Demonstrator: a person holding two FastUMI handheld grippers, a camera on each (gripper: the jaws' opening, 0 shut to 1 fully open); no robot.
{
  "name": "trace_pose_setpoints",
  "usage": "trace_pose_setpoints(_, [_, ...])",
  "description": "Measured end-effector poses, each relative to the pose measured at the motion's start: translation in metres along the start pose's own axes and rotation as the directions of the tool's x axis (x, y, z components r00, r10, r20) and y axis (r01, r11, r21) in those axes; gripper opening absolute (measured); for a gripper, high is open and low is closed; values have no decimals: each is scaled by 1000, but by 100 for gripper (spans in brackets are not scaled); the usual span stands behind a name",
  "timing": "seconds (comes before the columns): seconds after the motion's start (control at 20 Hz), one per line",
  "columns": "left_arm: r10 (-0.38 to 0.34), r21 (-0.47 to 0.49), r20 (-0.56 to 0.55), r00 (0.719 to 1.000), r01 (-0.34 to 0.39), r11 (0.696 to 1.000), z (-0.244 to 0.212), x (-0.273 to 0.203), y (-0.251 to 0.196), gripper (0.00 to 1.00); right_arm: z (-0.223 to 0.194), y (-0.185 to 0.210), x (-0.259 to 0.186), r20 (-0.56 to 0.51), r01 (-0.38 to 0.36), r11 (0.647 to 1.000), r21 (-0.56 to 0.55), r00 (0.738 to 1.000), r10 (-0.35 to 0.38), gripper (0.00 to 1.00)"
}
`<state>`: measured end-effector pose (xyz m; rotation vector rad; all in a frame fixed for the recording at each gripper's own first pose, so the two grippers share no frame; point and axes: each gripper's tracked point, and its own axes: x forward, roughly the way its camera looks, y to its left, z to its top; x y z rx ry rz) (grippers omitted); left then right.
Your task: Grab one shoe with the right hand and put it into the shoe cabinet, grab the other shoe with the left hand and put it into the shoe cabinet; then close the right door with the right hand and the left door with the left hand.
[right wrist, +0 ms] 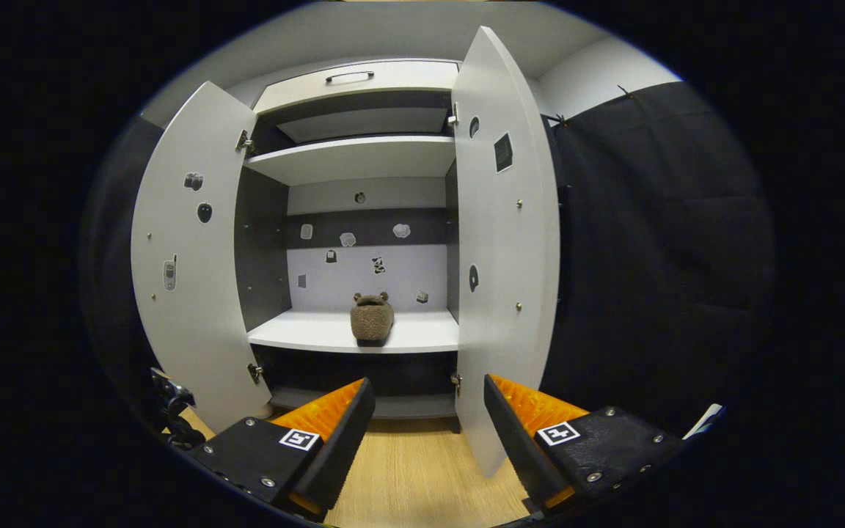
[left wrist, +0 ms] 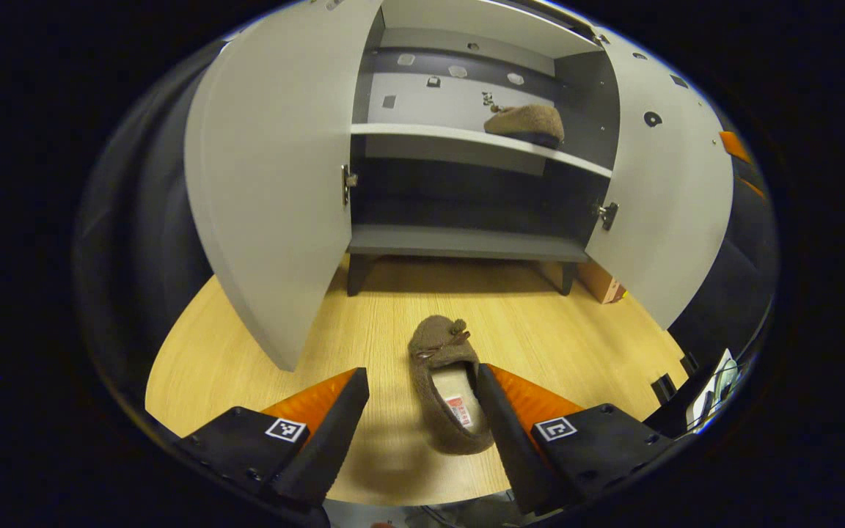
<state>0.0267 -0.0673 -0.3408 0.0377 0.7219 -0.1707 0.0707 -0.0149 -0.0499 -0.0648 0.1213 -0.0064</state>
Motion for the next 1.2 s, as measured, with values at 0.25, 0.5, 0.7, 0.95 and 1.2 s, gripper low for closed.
trace_pose_setpoints(0.25, [37,-13,-138,990,-40,999,-39,52,12,98,-1,-36,-16,10,20,1000,4,1000,-20,92])
trace_pose_setpoints(0.5, [25,-137,-234,972,-58,989,-43,74,25,94,-5,-67,-11,-6,23,999,32,1000,-23,92])
trace_pose_setpoints(0.7, [-27,-161,-266,964,-17,987,-52,88,8,66,2,-89,-7,-2,21,998,51,1000,-20,92])
trace_pose_setpoints(0.95, [8,-152,-332,943,-62,986,-52,88,15,15,6,-107,-12,6,15,999,51,1000,-15,92])
trace_pose_setpoints(1.2, [18,-116,-316,949,-58,992,1,51,14,7,3,-118,-18,-1,-19,997,71,1000,19,92])
